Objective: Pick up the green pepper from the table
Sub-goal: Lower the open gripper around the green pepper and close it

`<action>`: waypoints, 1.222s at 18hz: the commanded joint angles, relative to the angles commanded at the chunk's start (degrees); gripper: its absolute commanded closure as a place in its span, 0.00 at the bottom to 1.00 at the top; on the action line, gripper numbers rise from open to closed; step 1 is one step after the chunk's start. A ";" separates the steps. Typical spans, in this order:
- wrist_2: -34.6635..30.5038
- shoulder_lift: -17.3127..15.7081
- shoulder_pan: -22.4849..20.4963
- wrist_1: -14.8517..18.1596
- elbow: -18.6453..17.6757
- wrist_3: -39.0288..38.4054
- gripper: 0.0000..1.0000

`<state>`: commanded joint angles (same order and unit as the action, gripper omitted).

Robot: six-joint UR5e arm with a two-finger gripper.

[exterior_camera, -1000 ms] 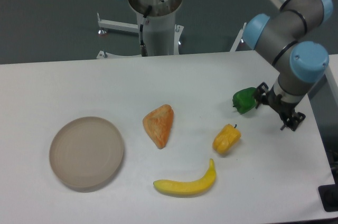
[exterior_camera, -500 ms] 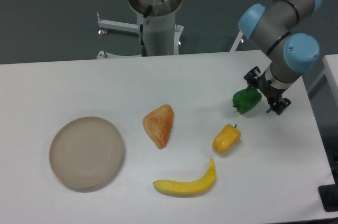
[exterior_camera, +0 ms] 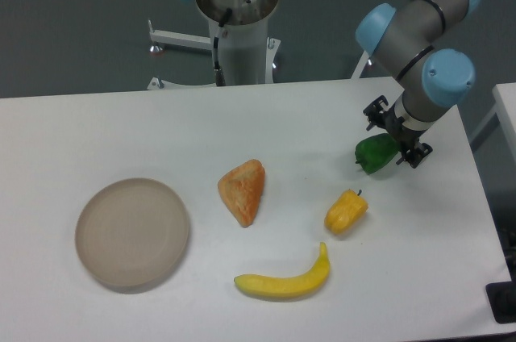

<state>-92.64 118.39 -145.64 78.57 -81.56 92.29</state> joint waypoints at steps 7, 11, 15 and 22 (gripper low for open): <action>0.00 -0.17 0.00 -4.12 -3.69 -0.09 0.00; 0.00 -0.35 0.09 -5.01 -4.57 0.00 0.00; 0.00 -0.44 0.09 -5.36 -5.80 -0.18 0.00; 0.00 -0.44 -0.09 -5.19 -5.01 0.17 0.54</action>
<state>-92.64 117.95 -145.72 73.39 -86.57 92.46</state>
